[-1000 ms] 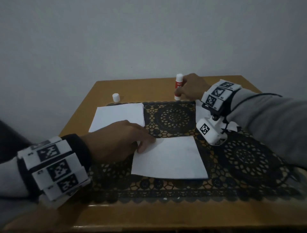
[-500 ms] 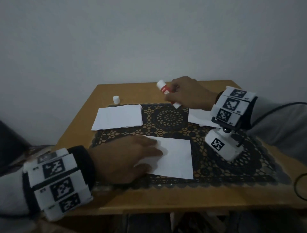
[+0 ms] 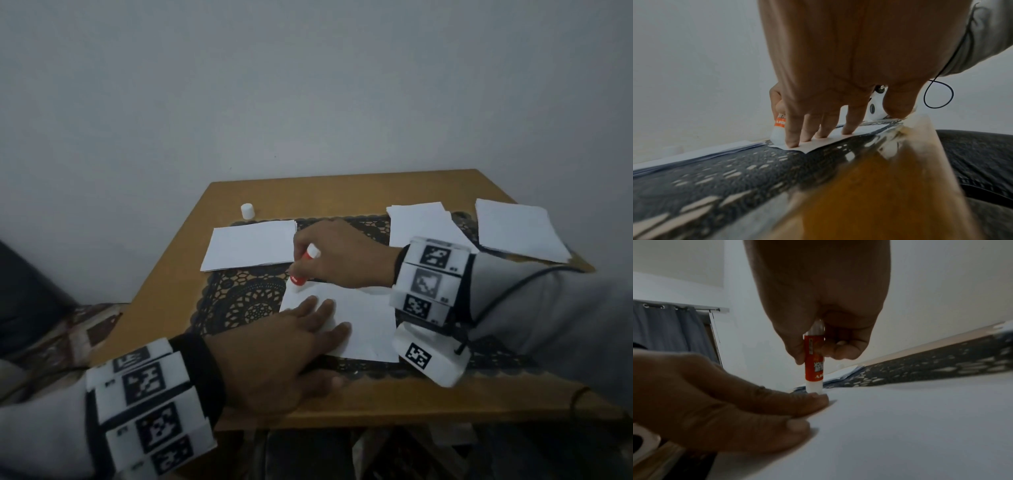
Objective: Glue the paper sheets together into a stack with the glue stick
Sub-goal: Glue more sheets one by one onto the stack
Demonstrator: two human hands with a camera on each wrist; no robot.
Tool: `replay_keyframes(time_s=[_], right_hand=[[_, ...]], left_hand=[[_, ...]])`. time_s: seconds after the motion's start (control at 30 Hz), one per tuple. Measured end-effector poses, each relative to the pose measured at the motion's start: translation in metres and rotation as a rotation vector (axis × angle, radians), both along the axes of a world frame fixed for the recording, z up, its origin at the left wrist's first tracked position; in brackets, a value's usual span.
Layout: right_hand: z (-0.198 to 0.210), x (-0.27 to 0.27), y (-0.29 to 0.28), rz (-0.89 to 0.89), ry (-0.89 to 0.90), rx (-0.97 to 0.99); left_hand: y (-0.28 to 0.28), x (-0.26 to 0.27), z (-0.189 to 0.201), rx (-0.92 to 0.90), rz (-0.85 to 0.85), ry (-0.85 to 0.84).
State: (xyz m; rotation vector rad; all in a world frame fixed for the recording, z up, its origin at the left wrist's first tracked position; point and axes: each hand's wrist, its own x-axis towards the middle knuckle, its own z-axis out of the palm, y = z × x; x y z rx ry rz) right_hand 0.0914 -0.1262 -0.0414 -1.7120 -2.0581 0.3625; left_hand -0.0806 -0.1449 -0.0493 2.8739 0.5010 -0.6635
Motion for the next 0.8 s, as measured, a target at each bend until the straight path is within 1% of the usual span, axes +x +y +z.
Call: replay_keyframes(time_s=[0.13,0.33,0.5,0.63,0.8], right_hand=[[0.0,-0.001,0.001,0.021,-0.06,0.016],[0.006,0.011,-0.009,0.02,-0.135,-0.015],[0.007,0.032,-0.026,-0.028,-0.119,-0.055],[0.008,0.051,-0.044,-0.078,-0.092,-0.073],[0.008,0.069,-0.061,-0.112,-0.087,-0.067]], left_hand=[[0.0,0.0,0.0,0.0,0.005,-0.005],[-0.001,0.003,0.004,0.022,0.011,-0.005],[-0.001,0.005,0.006,0.04,0.021,-0.034],[0.002,0.009,0.006,0.041,0.03,-0.101],[0.011,0.023,0.013,0.04,0.016,-0.241]])
